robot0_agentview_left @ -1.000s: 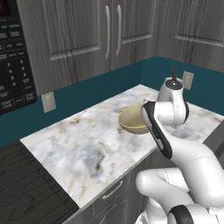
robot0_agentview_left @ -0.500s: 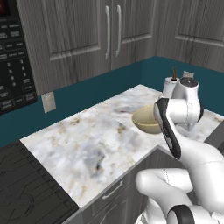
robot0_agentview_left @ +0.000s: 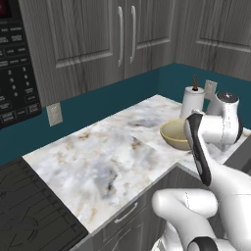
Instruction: Pick the cup and bowl from the counter and place them on the counter next to the sink.
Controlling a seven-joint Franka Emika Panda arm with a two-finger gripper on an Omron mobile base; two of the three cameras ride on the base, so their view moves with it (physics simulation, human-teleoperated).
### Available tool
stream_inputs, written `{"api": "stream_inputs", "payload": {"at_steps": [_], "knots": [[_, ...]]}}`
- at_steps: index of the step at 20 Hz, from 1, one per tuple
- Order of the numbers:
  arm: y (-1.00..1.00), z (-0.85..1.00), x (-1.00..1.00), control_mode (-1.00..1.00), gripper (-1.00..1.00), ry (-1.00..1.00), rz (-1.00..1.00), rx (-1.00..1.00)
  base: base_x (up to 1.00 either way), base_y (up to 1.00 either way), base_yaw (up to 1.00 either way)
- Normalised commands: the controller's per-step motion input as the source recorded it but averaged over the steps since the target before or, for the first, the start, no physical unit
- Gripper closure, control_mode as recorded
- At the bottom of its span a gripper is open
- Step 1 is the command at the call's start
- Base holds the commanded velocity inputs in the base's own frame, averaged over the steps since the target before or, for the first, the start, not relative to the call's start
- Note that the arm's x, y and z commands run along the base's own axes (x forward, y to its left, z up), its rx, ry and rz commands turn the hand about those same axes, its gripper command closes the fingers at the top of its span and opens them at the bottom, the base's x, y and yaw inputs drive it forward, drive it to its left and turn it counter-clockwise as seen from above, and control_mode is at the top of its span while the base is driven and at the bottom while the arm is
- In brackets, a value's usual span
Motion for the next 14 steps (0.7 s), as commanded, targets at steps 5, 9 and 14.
{"api": "stream_inputs", "payload": {"at_steps": [5,9,14], "knots": [[-0.21,-0.08,0.00,-1.00,1.00,-0.13,-0.06,0.00,0.00,0.00,0.00],[-0.17,-0.06,0.00,-1.00,1.00,-0.05,-0.07,0.00,0.00,0.00,0.00],[-0.20,0.00,-0.15,-1.00,1.00,0.00,-0.06,0.00,0.00,0.00,0.00]]}}
